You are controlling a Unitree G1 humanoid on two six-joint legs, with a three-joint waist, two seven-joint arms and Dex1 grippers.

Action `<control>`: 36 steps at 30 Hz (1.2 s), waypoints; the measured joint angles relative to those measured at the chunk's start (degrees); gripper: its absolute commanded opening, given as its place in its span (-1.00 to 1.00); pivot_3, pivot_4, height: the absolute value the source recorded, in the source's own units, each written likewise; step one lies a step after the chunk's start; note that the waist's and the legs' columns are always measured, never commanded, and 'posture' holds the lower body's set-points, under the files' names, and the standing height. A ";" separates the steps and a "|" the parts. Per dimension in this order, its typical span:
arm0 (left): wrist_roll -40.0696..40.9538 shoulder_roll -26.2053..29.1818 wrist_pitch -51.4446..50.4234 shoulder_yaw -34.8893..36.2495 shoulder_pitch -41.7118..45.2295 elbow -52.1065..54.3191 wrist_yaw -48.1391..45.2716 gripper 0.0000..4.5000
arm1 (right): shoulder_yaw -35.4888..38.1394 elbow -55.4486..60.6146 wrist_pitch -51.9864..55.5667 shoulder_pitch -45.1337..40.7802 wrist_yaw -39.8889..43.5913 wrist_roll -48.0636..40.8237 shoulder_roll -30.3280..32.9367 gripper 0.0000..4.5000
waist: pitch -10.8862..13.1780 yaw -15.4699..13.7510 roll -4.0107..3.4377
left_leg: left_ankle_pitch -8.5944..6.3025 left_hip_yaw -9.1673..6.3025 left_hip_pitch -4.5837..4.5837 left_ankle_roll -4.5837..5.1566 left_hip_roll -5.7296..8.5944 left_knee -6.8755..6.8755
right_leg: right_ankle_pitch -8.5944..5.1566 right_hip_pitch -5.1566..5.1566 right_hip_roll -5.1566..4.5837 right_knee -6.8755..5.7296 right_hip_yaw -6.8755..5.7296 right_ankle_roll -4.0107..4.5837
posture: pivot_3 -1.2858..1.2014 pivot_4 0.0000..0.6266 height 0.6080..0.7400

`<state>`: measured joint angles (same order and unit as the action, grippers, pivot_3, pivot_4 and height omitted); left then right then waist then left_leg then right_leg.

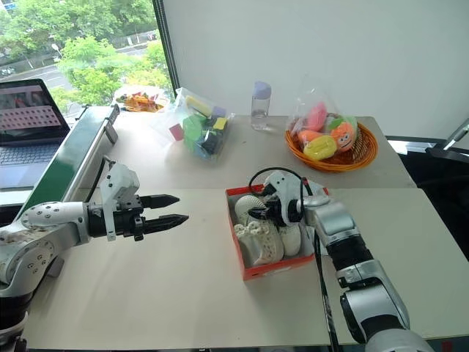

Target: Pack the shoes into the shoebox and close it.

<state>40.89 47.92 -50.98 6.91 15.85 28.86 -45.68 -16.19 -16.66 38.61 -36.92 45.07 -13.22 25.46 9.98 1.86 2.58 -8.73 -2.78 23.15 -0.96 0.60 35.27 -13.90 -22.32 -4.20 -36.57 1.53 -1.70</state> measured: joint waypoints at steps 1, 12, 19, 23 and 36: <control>-0.02 0.00 0.00 -0.01 0.02 0.03 0.00 0.29 | -0.79 0.75 -1.26 0.51 -0.46 1.39 -0.02 -0.74 | -0.04 -0.03 0.05 | -0.01 -0.02 0.00 -0.01 -0.03 0.00 | 0.00 0.00 0.01 0.03 -0.01 0.00 | 0.03 -0.52 1.00; -0.05 -0.01 0.01 -0.88 1.77 0.57 -0.23 0.29 | -13.48 11.51 -11.52 2.49 -4.97 20.13 2.67 -0.74 | -0.13 -0.45 0.12 | -0.02 -0.13 0.01 -0.04 -0.23 -0.08 | 0.01 -0.03 0.00 0.32 -0.06 0.04 | 0.03 -0.52 1.00; -0.41 -0.35 0.65 -3.46 3.98 -0.08 -1.33 0.29 | -13.07 15.39 -7.80 3.53 -3.25 22.64 1.43 -0.74 | -0.13 -0.81 0.12 | -0.02 -0.03 0.09 0.04 -0.33 -0.30 | 0.07 -0.14 0.04 0.47 -0.11 0.05 | 0.03 -0.52 1.00; -1.05 -0.64 1.53 -4.63 5.00 -1.04 -1.97 0.29 | -6.17 16.17 0.33 4.00 -0.86 16.34 -2.44 -0.21 | -0.12 -0.79 0.12 | 0.13 0.02 0.12 0.36 -0.46 -0.37 | 0.14 -0.20 0.20 0.48 -0.13 -0.07 | 0.03 -0.52 1.00; -2.69 -1.05 3.81 -7.84 8.07 -4.02 -5.61 0.29 | 14.78 20.85 23.53 -2.14 0.21 -4.40 -7.56 0.95 | 0.26 -0.89 -0.32 | 0.14 0.34 1.19 0.37 -0.48 -0.22 | 0.50 -1.24 0.41 0.35 -0.08 0.06 | 0.03 -0.52 1.00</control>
<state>38.20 46.87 -47.17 -0.92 23.92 24.84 -51.29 -1.42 4.19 62.14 -39.06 45.28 -17.62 17.90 10.24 0.97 2.26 -8.59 -2.43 24.33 -0.59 0.12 35.05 -13.40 -23.56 -3.79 -36.22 1.45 -1.65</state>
